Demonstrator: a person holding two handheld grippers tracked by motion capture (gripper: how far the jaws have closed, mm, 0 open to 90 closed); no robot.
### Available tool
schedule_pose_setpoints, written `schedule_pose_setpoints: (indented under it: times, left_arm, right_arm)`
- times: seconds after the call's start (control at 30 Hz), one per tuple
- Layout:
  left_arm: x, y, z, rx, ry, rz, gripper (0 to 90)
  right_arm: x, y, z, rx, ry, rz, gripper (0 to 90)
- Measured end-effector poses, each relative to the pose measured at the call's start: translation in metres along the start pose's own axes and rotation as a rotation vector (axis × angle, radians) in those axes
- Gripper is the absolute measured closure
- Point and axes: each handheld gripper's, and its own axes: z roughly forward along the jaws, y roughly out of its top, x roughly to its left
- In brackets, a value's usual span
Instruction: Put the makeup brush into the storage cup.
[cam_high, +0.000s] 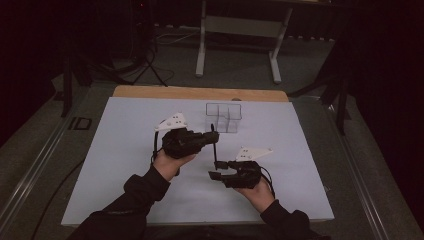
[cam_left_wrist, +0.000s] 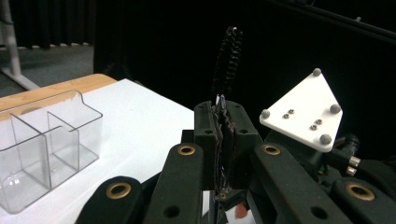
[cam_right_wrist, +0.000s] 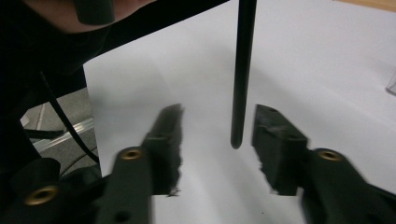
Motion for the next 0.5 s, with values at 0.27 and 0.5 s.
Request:
schedule_pose_setpoints:
  times: [0.27, 0.5]
  left_arm:
    - [-0.002, 0.014, -0.003, -0.015, 0.021, 0.018, 86.6]
    - [0.001, 0.028, -0.009, -0.041, 0.040, 0.028, 86.6]
  right_arm:
    - [-0.005, -0.002, -0.003, -0.001, -0.009, 0.017, 18.2]
    - [-0.001, 0.000, -0.016, -0.038, -0.061, 0.003, 13.7]
